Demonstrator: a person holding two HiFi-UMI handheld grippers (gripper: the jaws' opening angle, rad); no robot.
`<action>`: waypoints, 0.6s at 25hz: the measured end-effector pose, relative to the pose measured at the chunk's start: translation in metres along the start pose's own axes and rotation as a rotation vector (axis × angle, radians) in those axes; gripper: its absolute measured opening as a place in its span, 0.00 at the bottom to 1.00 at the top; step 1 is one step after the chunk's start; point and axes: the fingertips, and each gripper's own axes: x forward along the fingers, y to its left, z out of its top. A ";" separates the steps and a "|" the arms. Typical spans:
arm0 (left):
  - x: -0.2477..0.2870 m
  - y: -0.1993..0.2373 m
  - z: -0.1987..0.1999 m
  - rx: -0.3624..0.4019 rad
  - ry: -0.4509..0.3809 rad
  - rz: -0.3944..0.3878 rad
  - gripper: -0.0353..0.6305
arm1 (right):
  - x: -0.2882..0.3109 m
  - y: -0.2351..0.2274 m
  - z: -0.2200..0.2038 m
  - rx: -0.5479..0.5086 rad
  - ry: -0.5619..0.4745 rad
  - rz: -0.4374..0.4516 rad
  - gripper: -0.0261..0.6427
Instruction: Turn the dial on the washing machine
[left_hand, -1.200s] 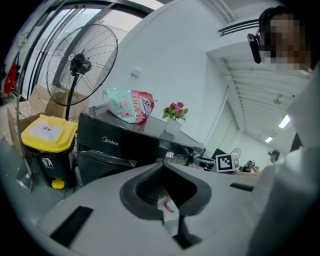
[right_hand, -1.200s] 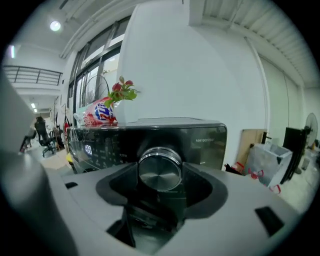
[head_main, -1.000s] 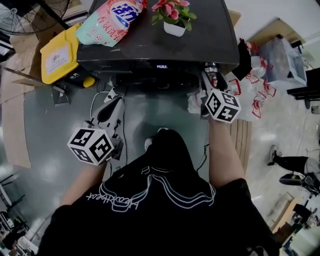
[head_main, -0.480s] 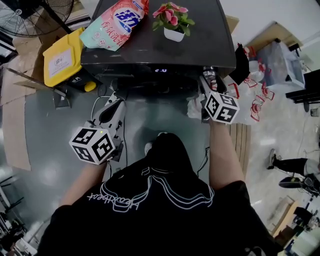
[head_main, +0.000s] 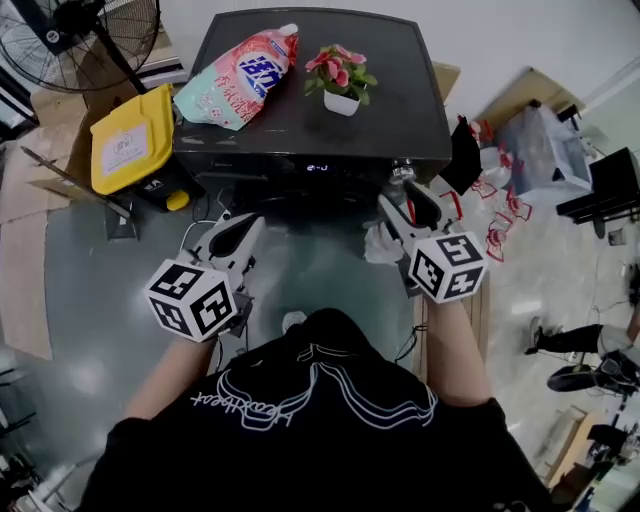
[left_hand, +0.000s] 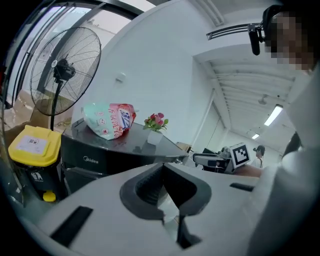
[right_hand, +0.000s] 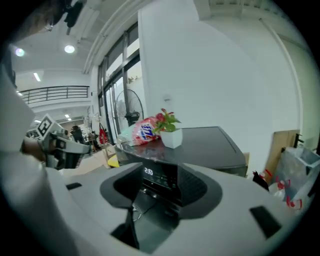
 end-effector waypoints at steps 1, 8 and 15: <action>-0.002 -0.006 0.007 0.009 -0.011 -0.013 0.06 | -0.008 0.014 0.008 -0.007 -0.008 0.035 0.32; -0.020 -0.064 0.035 0.058 -0.055 -0.119 0.06 | -0.061 0.078 0.046 0.004 -0.072 0.225 0.05; -0.046 -0.141 0.058 0.090 -0.108 -0.210 0.06 | -0.121 0.111 0.082 0.039 -0.188 0.356 0.04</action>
